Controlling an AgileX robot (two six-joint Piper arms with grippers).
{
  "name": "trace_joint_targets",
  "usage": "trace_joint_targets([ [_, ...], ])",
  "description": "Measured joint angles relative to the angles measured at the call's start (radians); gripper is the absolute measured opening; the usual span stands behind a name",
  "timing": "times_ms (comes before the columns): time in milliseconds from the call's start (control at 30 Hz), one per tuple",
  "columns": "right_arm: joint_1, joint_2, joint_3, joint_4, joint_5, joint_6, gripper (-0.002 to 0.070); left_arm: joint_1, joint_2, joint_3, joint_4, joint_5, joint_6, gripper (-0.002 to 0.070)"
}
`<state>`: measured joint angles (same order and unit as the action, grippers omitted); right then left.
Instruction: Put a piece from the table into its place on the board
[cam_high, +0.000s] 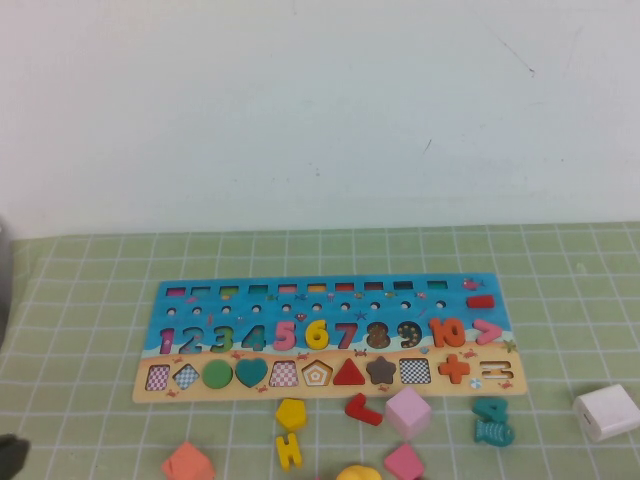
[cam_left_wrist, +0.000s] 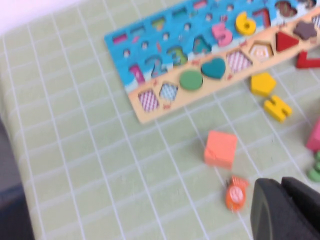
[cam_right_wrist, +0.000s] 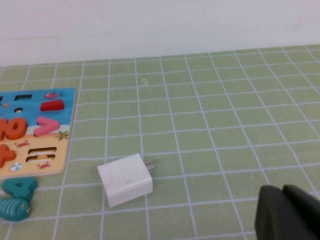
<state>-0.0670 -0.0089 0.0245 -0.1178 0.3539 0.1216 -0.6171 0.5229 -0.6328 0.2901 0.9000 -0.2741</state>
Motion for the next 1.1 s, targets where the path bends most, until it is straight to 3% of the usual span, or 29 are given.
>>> trace_joint_targets([
  [100,0.000,0.000,0.000,0.000,0.000,0.000,-0.0001,0.007,-0.012,0.106,0.058,-0.171,-0.037,-0.0001],
  [267,0.000,0.000,0.000,0.000,0.000,0.000,-0.0001,0.089,-0.079,0.329,0.236,-0.535,-0.259,-0.0001],
  [433,0.000,0.000,0.000,0.000,0.000,0.000,-0.0001,0.207,-0.182,0.467,0.275,-0.677,-0.377,-0.0001],
  [533,0.000,0.000,0.000,0.000,0.000,0.000,-0.0001,0.276,-0.249,0.515,0.205,-0.693,-0.321,-0.0001],
  [800,0.000,0.000,0.000,0.000,0.000,0.000,-0.0001,0.435,-0.405,0.614,-0.082,-0.781,0.019,-0.0001],
  [1100,0.000,0.000,0.000,0.000,0.000,0.000,-0.0001,0.547,-0.515,0.659,-0.199,-0.789,0.071,-0.0001],
])
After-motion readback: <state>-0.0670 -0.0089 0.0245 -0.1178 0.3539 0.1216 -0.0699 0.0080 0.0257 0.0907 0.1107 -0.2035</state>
